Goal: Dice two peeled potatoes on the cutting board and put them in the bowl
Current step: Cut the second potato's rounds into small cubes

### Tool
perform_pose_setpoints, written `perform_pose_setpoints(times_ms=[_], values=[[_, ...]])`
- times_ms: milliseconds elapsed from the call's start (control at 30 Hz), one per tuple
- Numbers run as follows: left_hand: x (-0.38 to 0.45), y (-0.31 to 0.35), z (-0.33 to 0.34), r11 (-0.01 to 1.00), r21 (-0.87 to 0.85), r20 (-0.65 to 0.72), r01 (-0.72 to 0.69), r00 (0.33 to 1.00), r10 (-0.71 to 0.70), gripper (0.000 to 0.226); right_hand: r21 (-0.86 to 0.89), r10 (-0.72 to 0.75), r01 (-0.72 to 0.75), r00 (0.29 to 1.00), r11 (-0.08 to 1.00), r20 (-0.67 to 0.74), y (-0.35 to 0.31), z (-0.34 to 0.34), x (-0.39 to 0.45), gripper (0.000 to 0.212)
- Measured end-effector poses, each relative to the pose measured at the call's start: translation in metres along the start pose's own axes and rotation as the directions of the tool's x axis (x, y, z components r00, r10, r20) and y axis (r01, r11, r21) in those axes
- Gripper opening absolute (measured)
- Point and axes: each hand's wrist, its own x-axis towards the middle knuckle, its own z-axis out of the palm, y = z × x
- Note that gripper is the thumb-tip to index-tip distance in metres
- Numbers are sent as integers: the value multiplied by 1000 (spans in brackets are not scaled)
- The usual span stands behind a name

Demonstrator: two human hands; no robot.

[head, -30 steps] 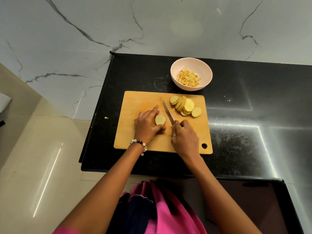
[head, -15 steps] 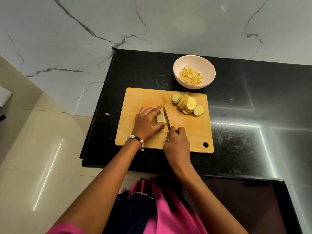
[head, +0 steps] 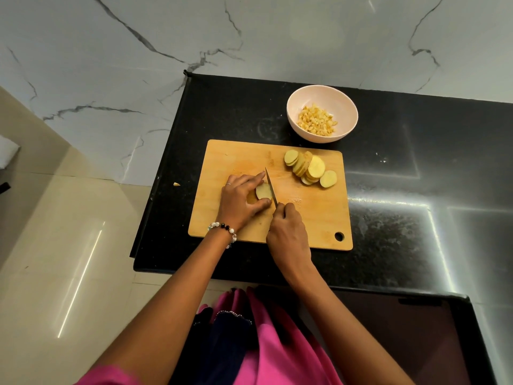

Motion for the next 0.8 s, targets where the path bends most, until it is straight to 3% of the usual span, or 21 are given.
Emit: perform_pose_setpoints(times_ms=[133, 333, 800], values=[[-1, -1, 4, 1000, 8, -46, -20, 999, 20, 66, -67, -26, 25, 1000, 997, -10, 0, 2, 0, 34], [-2, -5, 6, 1000, 20, -55, -23, 998, 24, 63, -5, -2, 2, 1000, 1000, -3, 11, -2, -22, 27], [-2, -3, -1, 999, -47, -38, 13, 999, -15, 66, 19, 4, -5, 998, 1000, 69, 5, -15, -10, 40]])
